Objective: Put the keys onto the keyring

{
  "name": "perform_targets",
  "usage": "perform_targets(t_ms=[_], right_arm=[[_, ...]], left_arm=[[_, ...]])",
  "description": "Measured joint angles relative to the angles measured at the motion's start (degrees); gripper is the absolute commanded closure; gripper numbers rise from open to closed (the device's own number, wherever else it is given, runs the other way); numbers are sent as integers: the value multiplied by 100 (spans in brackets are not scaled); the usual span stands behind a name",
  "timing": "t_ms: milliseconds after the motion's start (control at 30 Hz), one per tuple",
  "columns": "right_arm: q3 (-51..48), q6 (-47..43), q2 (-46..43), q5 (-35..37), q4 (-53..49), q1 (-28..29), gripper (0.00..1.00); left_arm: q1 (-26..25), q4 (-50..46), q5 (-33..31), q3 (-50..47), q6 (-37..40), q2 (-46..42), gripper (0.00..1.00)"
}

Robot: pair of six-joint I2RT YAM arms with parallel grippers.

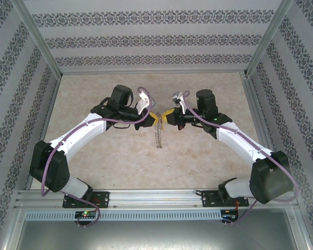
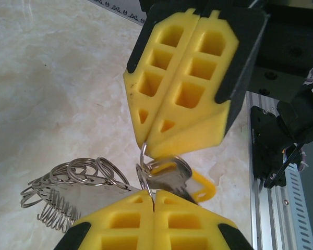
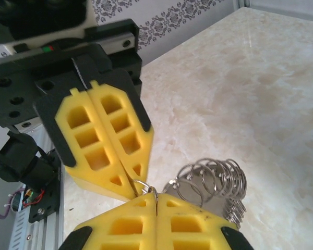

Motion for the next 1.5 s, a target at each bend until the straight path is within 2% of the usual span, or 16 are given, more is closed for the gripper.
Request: perform_targets(t_ms=[500, 767, 1167, 1233, 1400, 1433, 1467, 1500], right_arm=[[-350, 162, -83, -24, 319, -46, 100], [-463, 291, -170, 0, 321, -356, 100], [-479, 380, -175, 120, 330, -363, 100], [-505, 435, -175, 212, 332, -365, 100], [-566, 610, -177, 706, 254, -409, 100], [-592, 647, -181, 800, 249, -435, 100], [-629, 717, -195, 951, 229, -444, 100], [-678, 782, -208, 1091, 203, -479, 100]], left_arm=[[-2, 153, -39, -90, -4, -92, 100], [-52, 372, 94, -90, -4, -339, 100], [-66, 505, 44, -98, -81, -343, 100], [-66, 647, -85, -160, -164, -358, 92], [-66, 1084, -785, -555, -461, -564, 52], [-66, 1174, -938, -647, -527, -636, 40], [-66, 1279, -1099, -758, -599, -730, 17], [-66, 1394, -1279, -874, -658, -837, 0]])
